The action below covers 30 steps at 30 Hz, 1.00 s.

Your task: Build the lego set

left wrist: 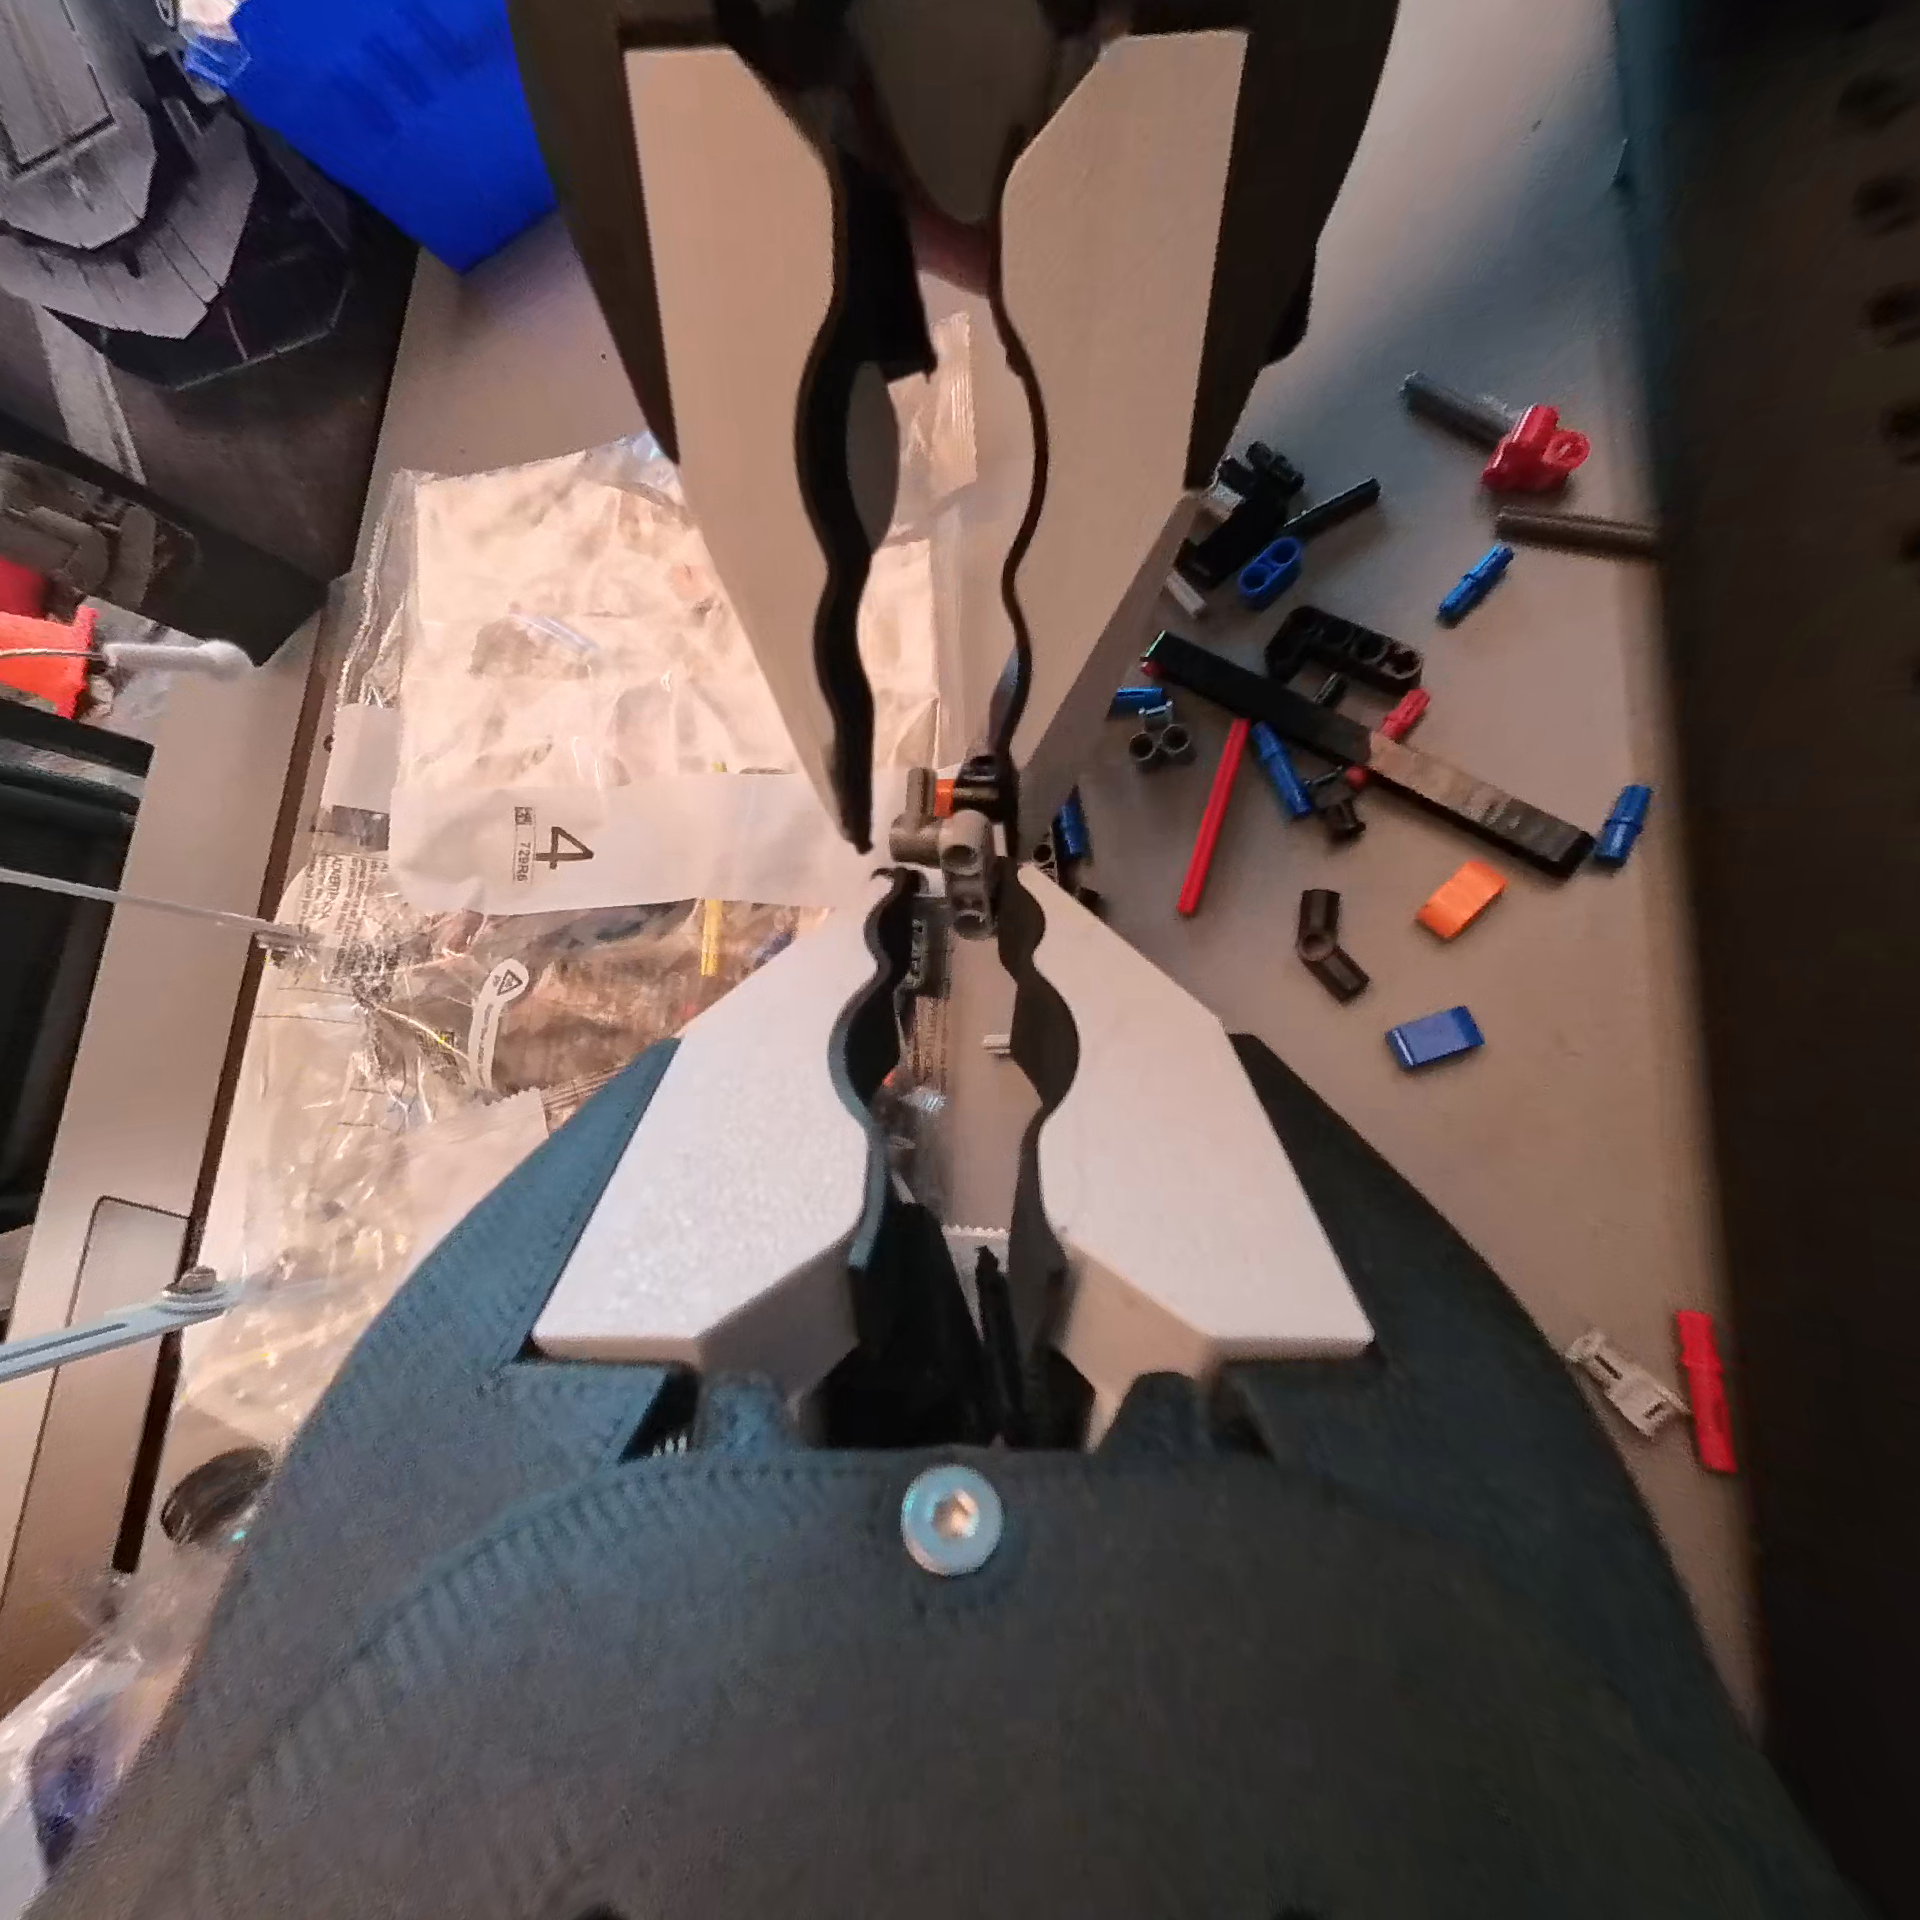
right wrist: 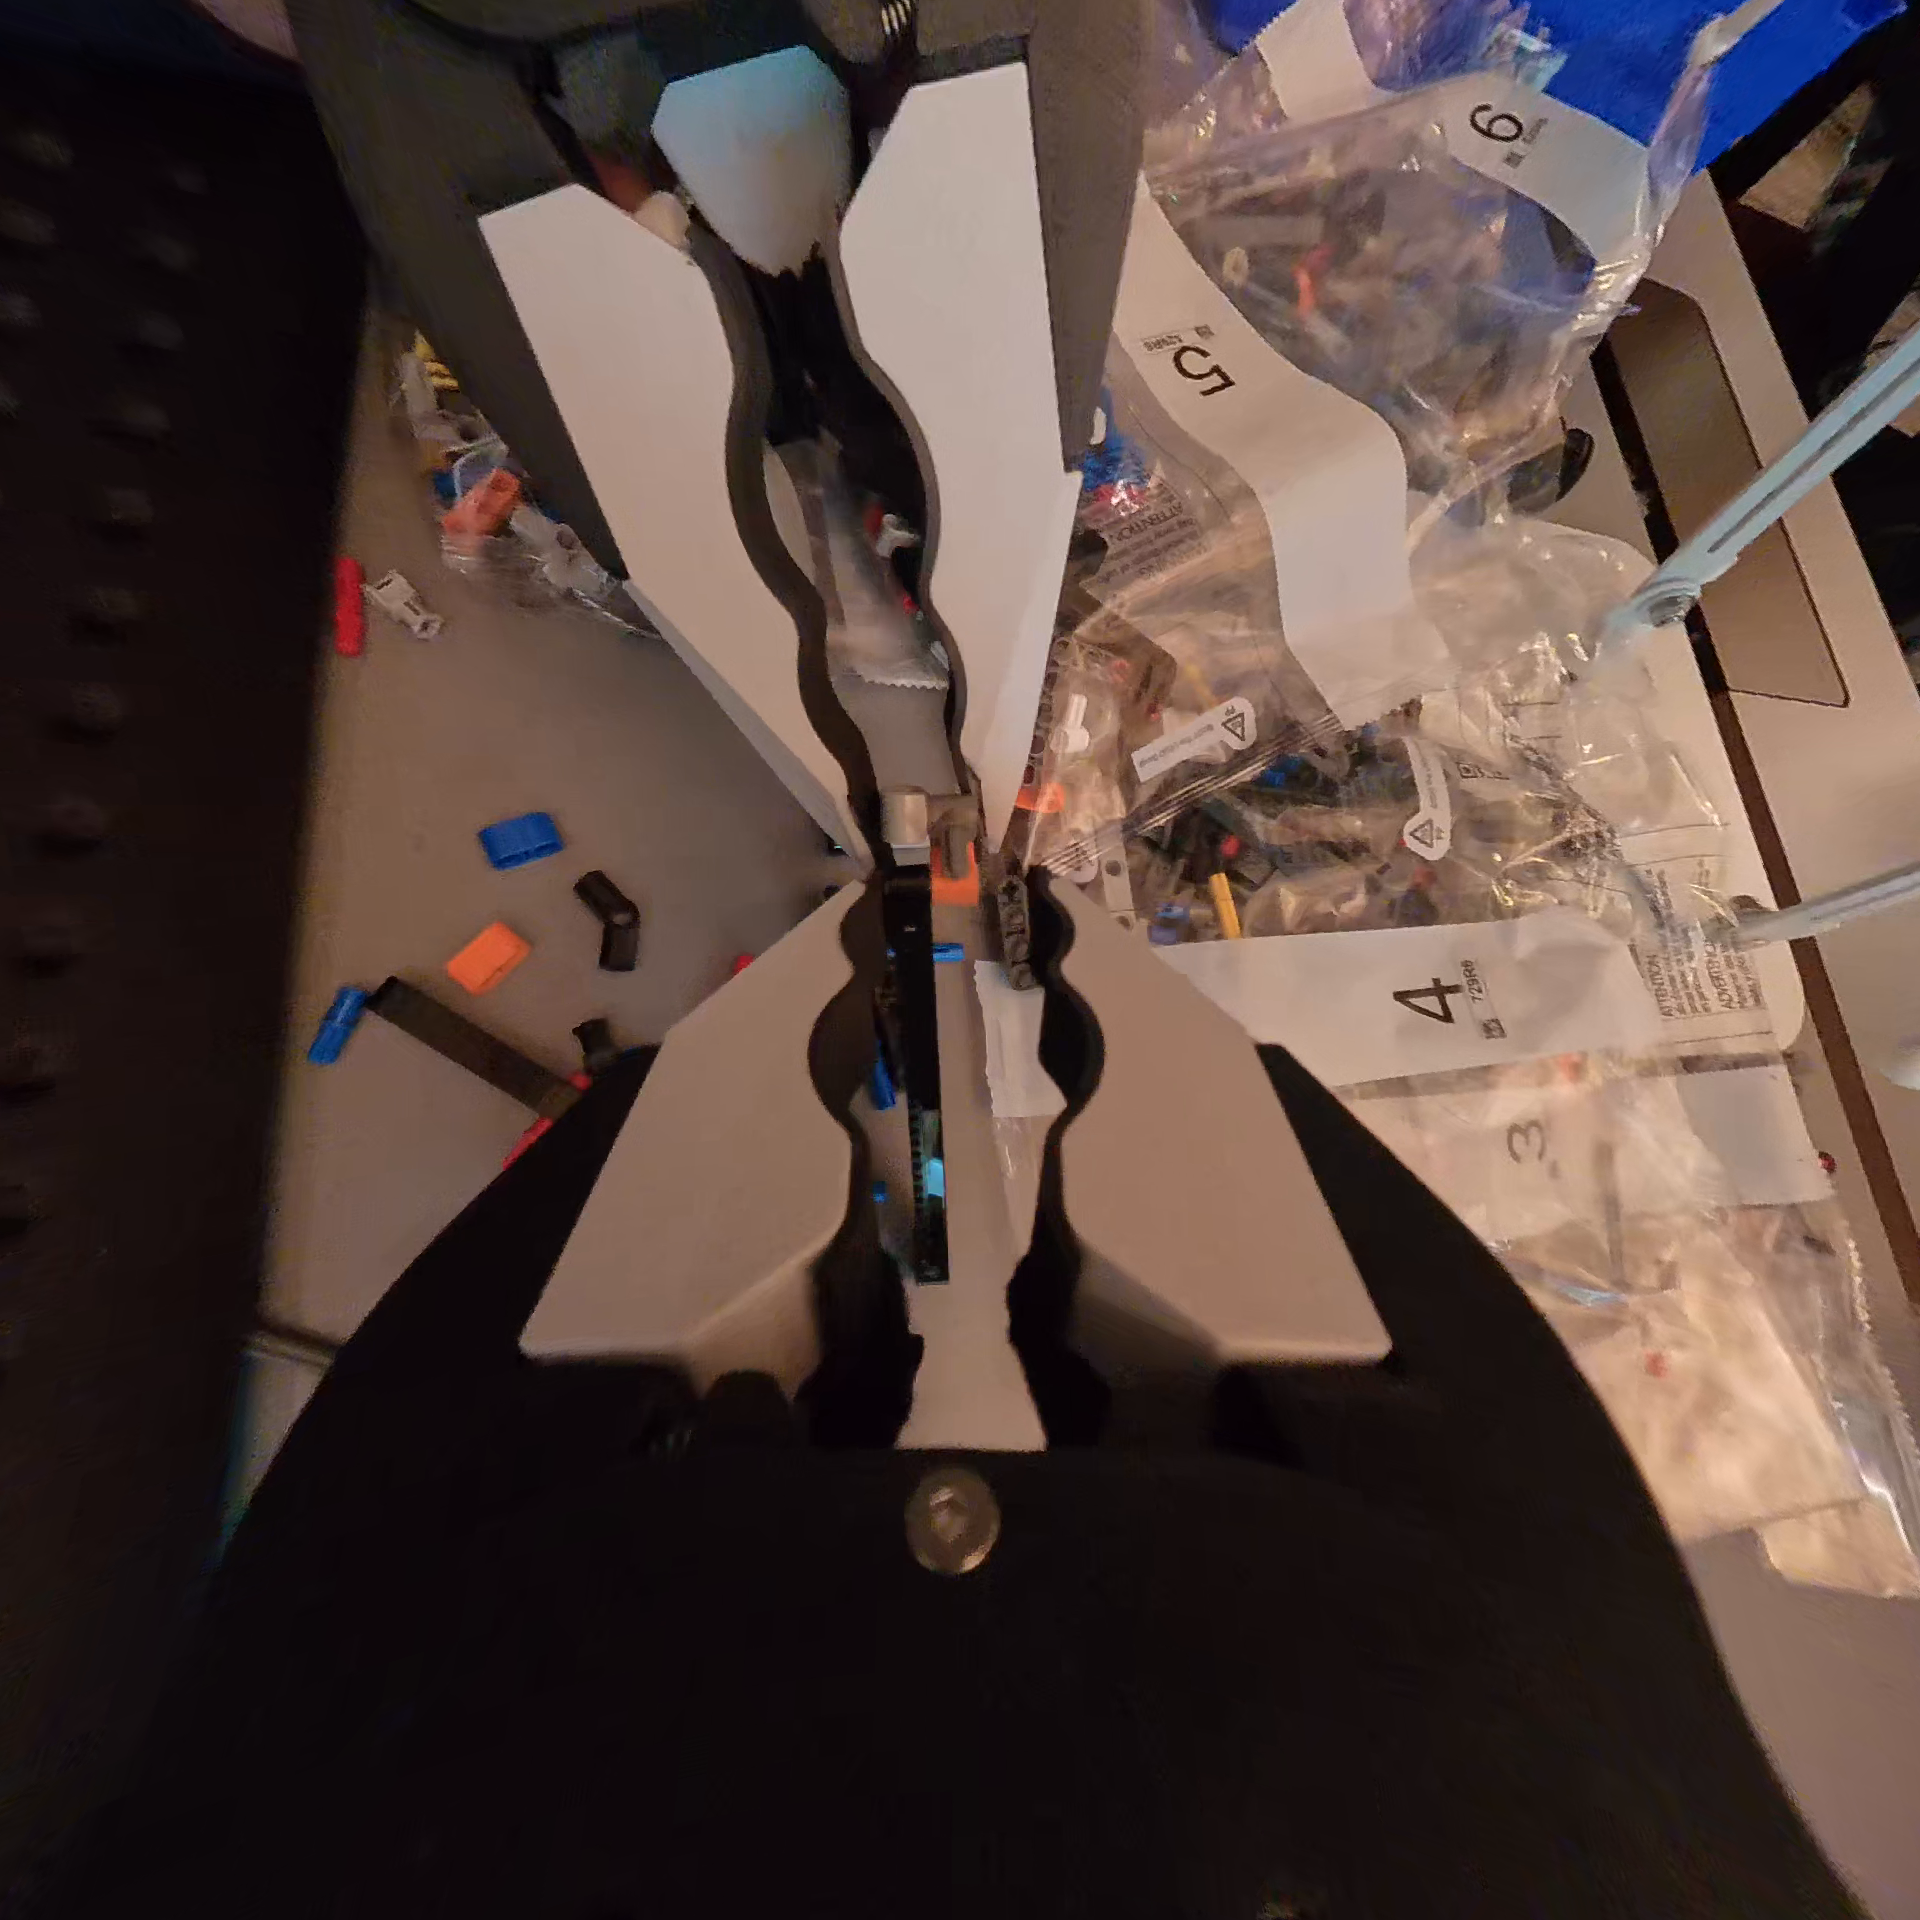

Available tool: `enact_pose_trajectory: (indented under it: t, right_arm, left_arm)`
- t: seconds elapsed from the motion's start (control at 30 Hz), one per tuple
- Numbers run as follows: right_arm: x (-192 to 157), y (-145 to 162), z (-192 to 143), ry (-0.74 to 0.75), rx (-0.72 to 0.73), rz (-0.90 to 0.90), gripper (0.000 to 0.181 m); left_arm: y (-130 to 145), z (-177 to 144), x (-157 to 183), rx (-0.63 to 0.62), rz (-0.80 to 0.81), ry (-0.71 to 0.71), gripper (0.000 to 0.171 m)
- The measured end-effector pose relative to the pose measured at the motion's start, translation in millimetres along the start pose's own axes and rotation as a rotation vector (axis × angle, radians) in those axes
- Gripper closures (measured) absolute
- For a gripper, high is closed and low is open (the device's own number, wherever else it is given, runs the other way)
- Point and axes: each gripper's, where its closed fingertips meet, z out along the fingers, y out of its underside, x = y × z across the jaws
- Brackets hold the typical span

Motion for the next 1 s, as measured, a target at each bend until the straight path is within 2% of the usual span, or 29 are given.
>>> enact_pose_trajectory:
  t: [0.17, 0.3, 0.4, 0.5, 0.67, 0.73, 0.87, 1.0]
  right_arm:
    - [-6.2, 1.3, 3.3, 0.006, -0.047, -0.067, 0.168]
    - [-6.7, 1.5, 1.1, -0.079, -0.041, 0.092, 0.169]
    - [-6.0, 3.1, 1.9, -0.081, -0.051, 0.128, 0.169]
    - [-3.1, 1.9, 2.5, -0.068, -0.047, 0.152, 0.169]
    - [1.7, 0.4, 2.7, 0.037, -0.088, 0.041, 0.169]
    - [2.9, -2.3, 1.1, 0.034, -0.068, 0.053, 0.169]
    - [-2.6, 2.6, 2.3, -0.075, -0.044, 0.183, 0.169]
    - [-7.4, 3.0, 1.0, -0.18, -0.011, 0.307, 0.169]
  left_arm:
    - [3.0, 1.3, 1.4, -0.023, 0.036, -0.011, 0.156]
    - [0.6, 0.4, 1.6, -0.035, 0.071, -0.03, 0.157]
    - [1.7, 1.9, 1.4, -0.059, 0.082, -0.047, 0.158]
    - [2.1, 1.6, -0.9, -0.034, 0.005, -0.028, 0.157]
    - [0.3, 0.3, -1.7, 0.043, -0.193, 0.068, 0.157]
    - [-1.9, -2.0, -3.3, 0.074, -0.218, 0.077, 0.157]
    - [1.9, 2.0, -1.4, -0.042, 0.034, -0.048, 0.158]
    - [2.0, 2.9, 0.4, -0.113, 0.198, -0.127, 0.159]
